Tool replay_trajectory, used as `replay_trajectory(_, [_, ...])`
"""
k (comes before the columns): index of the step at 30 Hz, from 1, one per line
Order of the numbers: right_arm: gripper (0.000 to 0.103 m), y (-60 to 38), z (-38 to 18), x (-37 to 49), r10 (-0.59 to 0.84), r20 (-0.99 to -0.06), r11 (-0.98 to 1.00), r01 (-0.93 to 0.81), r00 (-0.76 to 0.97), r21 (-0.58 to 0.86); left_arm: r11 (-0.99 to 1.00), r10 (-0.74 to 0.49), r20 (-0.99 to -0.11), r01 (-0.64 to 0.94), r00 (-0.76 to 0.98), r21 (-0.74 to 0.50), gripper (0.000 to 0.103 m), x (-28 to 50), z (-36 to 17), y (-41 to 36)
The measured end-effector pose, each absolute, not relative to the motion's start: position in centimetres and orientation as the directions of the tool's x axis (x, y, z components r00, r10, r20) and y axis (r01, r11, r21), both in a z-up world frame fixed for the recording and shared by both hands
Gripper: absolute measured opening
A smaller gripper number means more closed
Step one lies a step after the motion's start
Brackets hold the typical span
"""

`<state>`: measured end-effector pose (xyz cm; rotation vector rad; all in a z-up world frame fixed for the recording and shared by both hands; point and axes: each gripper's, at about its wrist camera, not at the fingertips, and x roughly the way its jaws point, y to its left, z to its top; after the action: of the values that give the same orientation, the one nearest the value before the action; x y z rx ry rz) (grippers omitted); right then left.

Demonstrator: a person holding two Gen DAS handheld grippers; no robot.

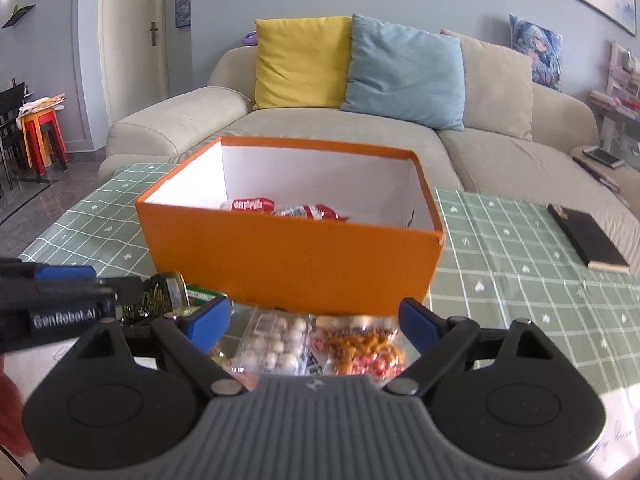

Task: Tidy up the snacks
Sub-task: 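Withdraw both grippers from the box back toward the snack pile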

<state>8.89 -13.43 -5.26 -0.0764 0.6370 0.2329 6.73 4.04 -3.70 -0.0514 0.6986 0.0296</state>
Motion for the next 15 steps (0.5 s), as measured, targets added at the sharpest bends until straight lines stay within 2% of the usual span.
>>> replay_trajectory(4, [0.088,-13.8,-7.0,9.0,0.191,-0.641,0.972,-0.233,0.744,0.019,0.997,-0.036,-0.662,-0.018,0.749,-0.075,0.058,6.7,-5.1,4.5])
replay_trajectory(8, [0.088,-13.7,-8.7,9.3,0.168,-0.669,0.971,-0.239,0.724,-0.015,0.995,-0.046,-0.716,-0.029,0.696,-0.092,0.059,7.3,-6.5,5.0])
replay_trajectory(15, [0.088,-14.0,-10.3,10.3,0.159,-0.707,0.972,-0.233,0.689,-0.009,0.992,-0.053,-0.712,-0.044,0.7,-0.117,0.059,7.7,-7.0,5.2])
